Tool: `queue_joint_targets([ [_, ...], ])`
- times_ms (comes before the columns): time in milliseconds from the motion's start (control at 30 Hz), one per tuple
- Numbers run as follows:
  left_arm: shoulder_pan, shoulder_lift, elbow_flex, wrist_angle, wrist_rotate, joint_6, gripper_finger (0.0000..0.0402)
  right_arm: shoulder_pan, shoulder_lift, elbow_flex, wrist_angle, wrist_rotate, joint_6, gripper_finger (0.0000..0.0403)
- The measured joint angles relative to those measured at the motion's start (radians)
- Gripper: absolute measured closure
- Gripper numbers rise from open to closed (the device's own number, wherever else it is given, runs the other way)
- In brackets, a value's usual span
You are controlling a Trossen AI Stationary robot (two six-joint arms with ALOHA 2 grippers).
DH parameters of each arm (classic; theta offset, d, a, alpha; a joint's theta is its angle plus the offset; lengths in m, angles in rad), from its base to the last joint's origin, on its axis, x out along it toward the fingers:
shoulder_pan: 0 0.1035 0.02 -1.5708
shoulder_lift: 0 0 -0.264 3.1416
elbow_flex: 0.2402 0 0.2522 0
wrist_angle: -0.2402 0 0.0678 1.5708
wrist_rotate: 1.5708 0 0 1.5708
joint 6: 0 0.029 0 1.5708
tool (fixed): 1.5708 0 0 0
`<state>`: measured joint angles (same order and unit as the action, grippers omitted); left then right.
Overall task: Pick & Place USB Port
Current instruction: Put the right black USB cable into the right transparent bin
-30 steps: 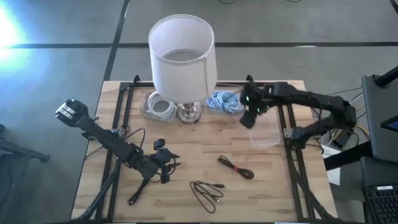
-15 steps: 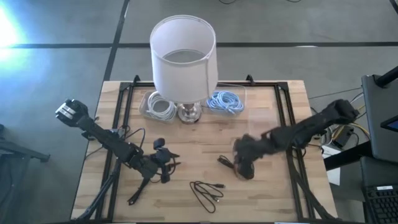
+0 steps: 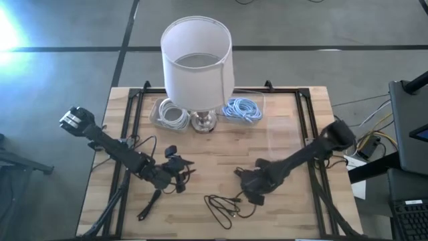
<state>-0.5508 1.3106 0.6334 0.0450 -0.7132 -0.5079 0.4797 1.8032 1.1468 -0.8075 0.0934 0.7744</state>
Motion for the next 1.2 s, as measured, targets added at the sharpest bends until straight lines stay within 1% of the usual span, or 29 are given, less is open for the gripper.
queue_joint_targets([
  [233, 0.008, 0.0, 0.0, 0.0, 0.001, 0.018, 0.0257, 0.0, 0.125, 0.106, -0.117, 0.02, 0.042, 0.0295],
  [333, 0.01, 0.0, 0.0, 0.0, 0.0, 0.039, 0.0257, -0.001, 0.159, 0.141, -0.175, 0.027, 0.063, 0.03],
  [433, 0.014, 0.0, 0.0, 0.0, 0.001, 0.059, 0.0257, -0.006, 0.179, 0.156, -0.19, 0.024, 0.084, 0.0308],
  [633, 0.018, 0.0, 0.0, 0.0, 0.001, 0.068, 0.0257, -0.01, 0.158, 0.162, -0.205, -0.02, 0.091, 0.0315],
  [767, 0.025, 0.0, 0.0, 0.0, 0.002, 0.093, 0.0257, -0.011, 0.125, 0.158, -0.202, 0.004, 0.089, 0.0306],
  [900, 0.026, 0.0, 0.0, 0.0, 0.002, 0.108, 0.0257, -0.013, 0.138, 0.129, -0.203, 0.007, 0.087, 0.0304],
  [1067, 0.026, 0.0, 0.0, -0.001, 0.002, 0.131, 0.0257, -0.013, 0.152, 0.088, -0.172, -0.028, 0.091, 0.0318],
  [1200, 0.026, 0.0, 0.0, -0.001, 0.002, 0.165, 0.0257, -0.014, 0.149, 0.092, -0.177, -0.045, 0.091, 0.0343],
])
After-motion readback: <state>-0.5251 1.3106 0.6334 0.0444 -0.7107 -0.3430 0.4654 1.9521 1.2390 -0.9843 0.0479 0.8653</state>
